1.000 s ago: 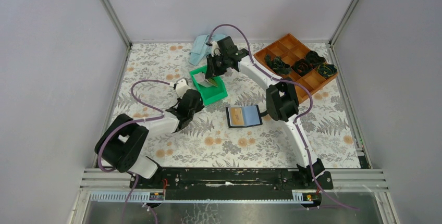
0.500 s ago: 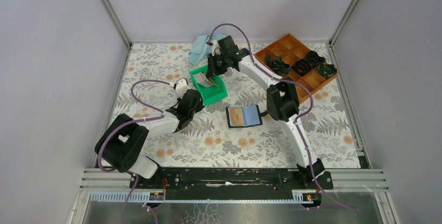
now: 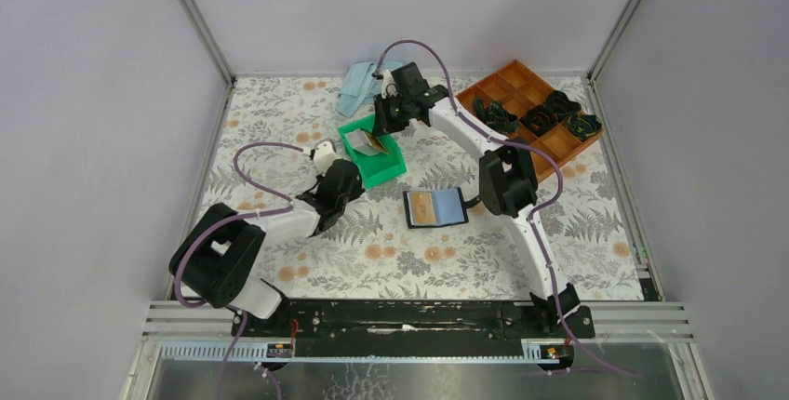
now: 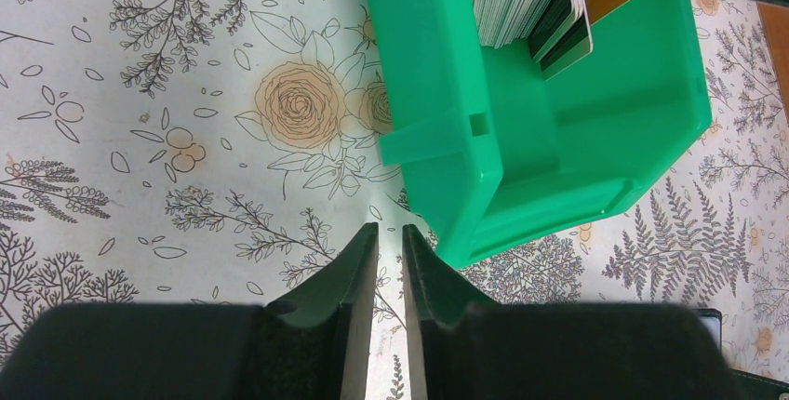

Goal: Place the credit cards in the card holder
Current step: Pick up the credit card from the storage box.

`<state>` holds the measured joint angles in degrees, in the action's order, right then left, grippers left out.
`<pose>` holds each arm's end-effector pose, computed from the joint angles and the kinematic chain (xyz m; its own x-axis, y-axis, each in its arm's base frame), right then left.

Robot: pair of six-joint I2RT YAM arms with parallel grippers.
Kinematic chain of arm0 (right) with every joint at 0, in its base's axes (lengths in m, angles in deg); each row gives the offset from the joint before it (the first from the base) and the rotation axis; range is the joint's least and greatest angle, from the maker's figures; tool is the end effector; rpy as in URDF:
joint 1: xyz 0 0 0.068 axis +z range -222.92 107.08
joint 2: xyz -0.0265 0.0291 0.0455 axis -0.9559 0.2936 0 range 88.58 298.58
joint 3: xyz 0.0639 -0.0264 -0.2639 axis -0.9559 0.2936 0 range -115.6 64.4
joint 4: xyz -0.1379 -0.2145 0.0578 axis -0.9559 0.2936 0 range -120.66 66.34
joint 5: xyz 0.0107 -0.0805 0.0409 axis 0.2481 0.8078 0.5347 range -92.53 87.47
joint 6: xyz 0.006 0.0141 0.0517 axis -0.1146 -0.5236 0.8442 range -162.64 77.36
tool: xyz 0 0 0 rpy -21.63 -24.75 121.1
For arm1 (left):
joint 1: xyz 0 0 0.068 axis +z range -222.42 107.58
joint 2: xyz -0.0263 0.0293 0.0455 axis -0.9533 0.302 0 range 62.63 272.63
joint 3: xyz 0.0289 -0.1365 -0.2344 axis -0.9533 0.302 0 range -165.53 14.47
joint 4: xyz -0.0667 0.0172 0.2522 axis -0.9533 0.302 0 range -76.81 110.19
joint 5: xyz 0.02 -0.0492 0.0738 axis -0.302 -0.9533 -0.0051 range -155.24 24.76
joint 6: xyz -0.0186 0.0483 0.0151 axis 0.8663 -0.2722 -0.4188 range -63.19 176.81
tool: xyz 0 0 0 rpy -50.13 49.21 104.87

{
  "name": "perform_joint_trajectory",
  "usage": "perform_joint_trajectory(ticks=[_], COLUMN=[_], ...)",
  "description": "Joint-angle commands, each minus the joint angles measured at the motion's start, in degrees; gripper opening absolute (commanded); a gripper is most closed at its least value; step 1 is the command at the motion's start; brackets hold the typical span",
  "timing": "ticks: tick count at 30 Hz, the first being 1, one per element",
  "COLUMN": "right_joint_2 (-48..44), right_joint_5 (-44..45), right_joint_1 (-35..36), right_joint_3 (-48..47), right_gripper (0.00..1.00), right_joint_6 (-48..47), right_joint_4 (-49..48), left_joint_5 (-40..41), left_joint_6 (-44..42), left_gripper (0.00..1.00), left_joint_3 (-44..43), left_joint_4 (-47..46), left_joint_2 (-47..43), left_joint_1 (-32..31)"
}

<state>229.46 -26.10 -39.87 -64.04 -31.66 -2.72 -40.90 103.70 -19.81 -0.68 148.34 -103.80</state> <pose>0.4601 0.3164 0.2169 -0.6768 -0.2322 -0.6986 -0.6380 0.6583 0.3994 0.2503 -0.1355 0.1577 -0.4983 -0.4752 -0.7252 -0.2464 0.8796 -0.4070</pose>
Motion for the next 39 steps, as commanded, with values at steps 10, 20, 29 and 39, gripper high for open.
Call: perform_joint_trajectory(ticks=[10,20,29,39], right_joint_2=[-4.00,-1.26,0.57,0.50], right_joint_5=[11.46,21.43,28.91,31.03], right_joint_1=[1.46,4.69,6.20,6.67], right_joint_3=[-1.36,-4.31,-5.88,-5.91], right_gripper=[0.17,0.17,0.17,0.09], right_joint_6=[-7.10,-11.04,-13.03,-13.41], right_joint_4=[3.70,6.77,8.58,7.43], left_joint_5=[-0.08,0.01,0.23,0.31], left_joint_6=[-0.40,-0.25,0.01,0.21], left_gripper=[0.22,0.22,0.22,0.22], left_joint_3=[-1.14,-0.51,-0.09,0.05], left_joint_4=[-3.18,-3.71,-4.21,-4.33], left_joint_2=[-0.07,0.22,0.38,0.58], left_joint_1=[0.53,0.48,0.48,0.54])
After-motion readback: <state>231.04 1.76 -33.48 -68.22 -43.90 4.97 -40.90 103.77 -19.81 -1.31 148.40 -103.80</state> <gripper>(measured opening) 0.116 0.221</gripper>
